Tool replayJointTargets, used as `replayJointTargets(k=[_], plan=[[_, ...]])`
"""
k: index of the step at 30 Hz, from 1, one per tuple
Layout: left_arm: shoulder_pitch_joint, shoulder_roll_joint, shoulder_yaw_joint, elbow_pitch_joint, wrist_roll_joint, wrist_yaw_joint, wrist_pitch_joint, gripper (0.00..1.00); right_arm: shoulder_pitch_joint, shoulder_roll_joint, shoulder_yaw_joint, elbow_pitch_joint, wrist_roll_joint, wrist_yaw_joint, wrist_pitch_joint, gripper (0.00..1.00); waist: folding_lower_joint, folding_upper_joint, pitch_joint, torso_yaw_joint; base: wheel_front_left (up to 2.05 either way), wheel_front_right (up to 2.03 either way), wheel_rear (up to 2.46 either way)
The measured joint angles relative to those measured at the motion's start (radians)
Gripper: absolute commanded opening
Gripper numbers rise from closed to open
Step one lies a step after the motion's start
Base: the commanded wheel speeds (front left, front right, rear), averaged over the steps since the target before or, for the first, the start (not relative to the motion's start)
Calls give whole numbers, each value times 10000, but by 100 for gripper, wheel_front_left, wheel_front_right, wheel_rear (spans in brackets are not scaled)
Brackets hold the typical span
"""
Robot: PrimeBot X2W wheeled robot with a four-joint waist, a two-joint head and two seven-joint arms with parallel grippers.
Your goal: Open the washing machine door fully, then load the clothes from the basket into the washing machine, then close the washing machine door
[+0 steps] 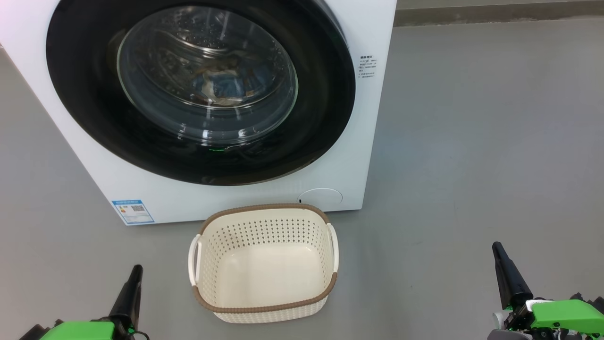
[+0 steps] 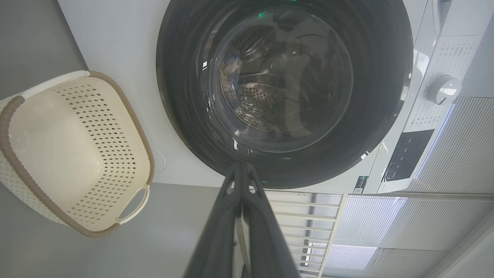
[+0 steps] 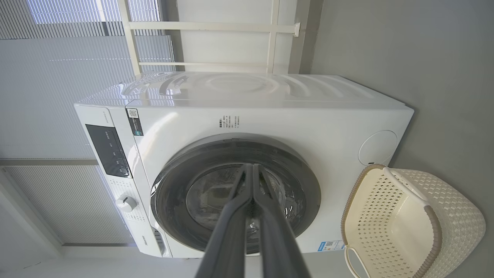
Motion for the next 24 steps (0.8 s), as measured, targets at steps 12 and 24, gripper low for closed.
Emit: replayJointTargets(k=[12,24], plan=[[0,0,12,0,0,0,27,0,0,10,-33,0,0,0,12,0,0,0,0,0,0,0,0],[0,-2,19,2,0,0,29,0,0,27,-52,0,-25,0,13,0,0,0,0,0,0,0,0]])
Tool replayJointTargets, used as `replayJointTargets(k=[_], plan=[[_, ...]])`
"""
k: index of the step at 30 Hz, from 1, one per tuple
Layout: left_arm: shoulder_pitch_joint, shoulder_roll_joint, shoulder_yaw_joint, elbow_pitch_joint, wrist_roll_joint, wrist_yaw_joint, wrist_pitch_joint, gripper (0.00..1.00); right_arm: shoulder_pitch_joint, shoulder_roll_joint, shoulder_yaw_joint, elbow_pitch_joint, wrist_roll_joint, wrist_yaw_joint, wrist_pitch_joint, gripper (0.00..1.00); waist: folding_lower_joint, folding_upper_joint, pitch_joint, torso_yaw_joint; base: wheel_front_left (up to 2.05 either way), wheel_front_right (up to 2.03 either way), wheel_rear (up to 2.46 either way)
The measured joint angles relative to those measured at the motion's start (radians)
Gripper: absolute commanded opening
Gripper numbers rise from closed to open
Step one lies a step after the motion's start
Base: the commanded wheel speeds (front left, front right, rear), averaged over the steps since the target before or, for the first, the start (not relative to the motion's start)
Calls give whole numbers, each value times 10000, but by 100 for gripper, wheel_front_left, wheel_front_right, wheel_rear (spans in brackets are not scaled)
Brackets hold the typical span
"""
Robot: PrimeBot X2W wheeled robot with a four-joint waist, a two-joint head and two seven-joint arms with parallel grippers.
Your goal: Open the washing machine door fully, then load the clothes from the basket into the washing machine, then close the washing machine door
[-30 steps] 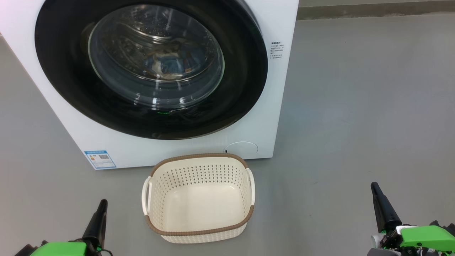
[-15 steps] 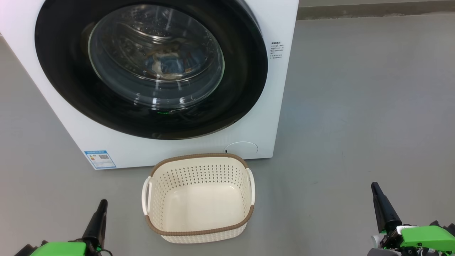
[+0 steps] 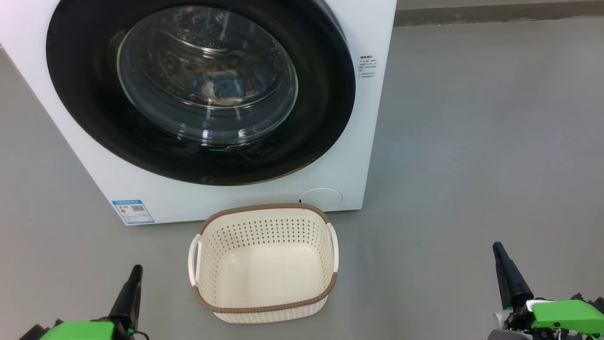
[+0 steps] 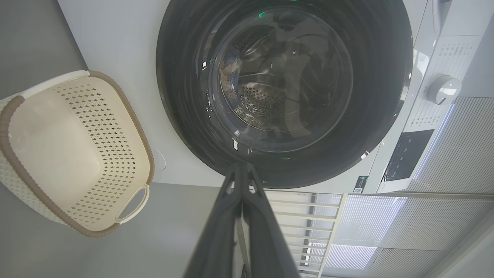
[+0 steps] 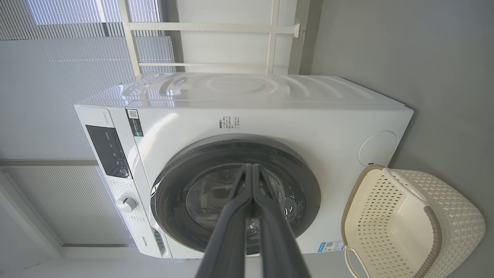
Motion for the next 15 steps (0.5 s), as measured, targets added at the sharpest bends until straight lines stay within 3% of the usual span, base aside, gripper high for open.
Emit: replayJointTargets(k=[15], plan=[[0,-6,8,0,0,0,0,0,0,13,-38,2,-8,0,36,0,0,0,0,0,0,0,0]])
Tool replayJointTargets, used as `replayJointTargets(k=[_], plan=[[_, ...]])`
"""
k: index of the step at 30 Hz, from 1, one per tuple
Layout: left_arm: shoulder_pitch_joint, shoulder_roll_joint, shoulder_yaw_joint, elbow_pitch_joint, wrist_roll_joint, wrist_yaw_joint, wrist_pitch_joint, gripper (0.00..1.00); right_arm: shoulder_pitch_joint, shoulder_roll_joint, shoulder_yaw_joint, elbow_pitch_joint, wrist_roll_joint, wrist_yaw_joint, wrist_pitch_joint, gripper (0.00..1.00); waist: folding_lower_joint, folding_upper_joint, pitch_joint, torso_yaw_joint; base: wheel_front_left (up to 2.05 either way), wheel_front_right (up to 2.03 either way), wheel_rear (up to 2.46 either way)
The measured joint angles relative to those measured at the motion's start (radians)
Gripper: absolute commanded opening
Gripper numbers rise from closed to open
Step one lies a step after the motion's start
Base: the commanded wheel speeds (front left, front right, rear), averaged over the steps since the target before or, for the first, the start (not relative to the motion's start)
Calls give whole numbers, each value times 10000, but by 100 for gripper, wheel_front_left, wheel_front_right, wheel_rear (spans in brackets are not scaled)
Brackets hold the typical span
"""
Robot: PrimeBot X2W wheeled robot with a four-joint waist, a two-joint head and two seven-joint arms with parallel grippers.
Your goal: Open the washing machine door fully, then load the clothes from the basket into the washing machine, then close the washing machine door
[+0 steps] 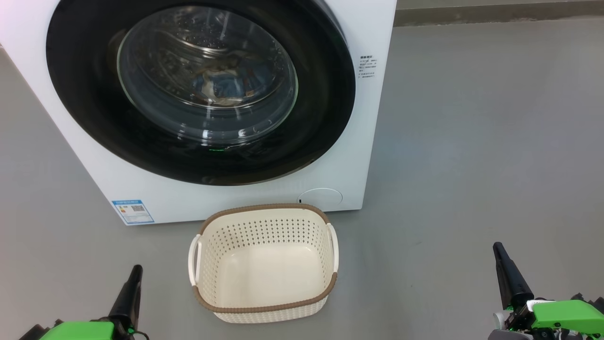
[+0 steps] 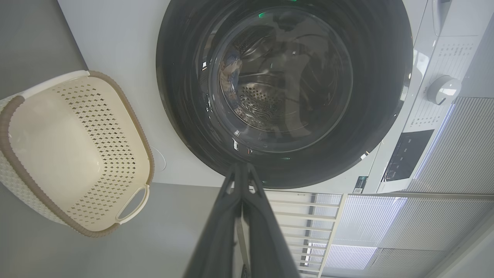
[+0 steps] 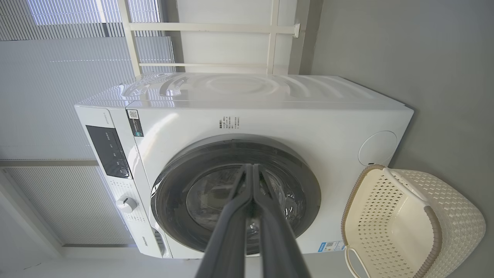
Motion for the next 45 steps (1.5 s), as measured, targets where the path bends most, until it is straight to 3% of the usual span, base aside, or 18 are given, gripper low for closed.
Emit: replayJointTargets(k=[45], plan=[[0,-8,23,0,2,0,12,0,-1,31,-65,0,-12,0,36,0,0,0,0,0,0,0,0]])
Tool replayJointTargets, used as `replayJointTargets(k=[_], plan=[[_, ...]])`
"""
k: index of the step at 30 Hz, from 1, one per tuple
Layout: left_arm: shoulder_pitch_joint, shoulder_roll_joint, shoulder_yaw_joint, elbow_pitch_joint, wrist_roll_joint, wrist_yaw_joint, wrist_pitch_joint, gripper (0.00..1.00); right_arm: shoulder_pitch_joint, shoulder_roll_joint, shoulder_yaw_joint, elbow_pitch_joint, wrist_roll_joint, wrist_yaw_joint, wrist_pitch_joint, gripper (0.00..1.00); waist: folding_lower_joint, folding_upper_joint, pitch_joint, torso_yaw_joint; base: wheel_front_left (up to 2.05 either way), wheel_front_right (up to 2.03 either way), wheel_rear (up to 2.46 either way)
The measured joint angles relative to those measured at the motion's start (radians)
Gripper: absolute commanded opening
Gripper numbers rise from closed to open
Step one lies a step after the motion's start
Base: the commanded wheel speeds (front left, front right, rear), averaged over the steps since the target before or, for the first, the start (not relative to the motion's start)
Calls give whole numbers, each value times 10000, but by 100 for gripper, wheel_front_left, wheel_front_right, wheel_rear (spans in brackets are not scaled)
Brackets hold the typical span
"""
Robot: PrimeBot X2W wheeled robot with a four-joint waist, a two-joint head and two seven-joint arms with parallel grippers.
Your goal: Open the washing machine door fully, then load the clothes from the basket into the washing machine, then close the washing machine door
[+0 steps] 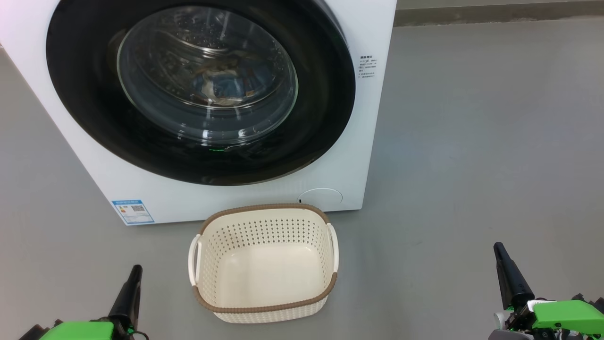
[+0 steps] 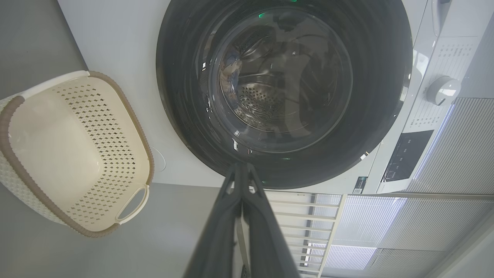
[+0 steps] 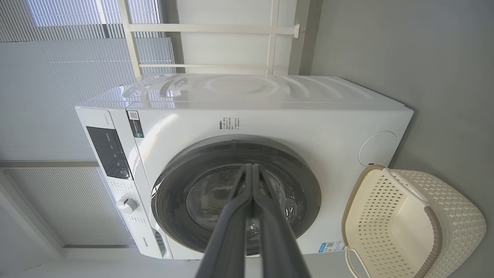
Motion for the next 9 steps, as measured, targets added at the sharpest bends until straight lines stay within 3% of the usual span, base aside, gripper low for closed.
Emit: replayJointTargets(k=[9], plan=[[0,0,6,0,0,0,2,0,0,4,-4,0,0,0,2,0,0,0,0,0,0,0,0]])
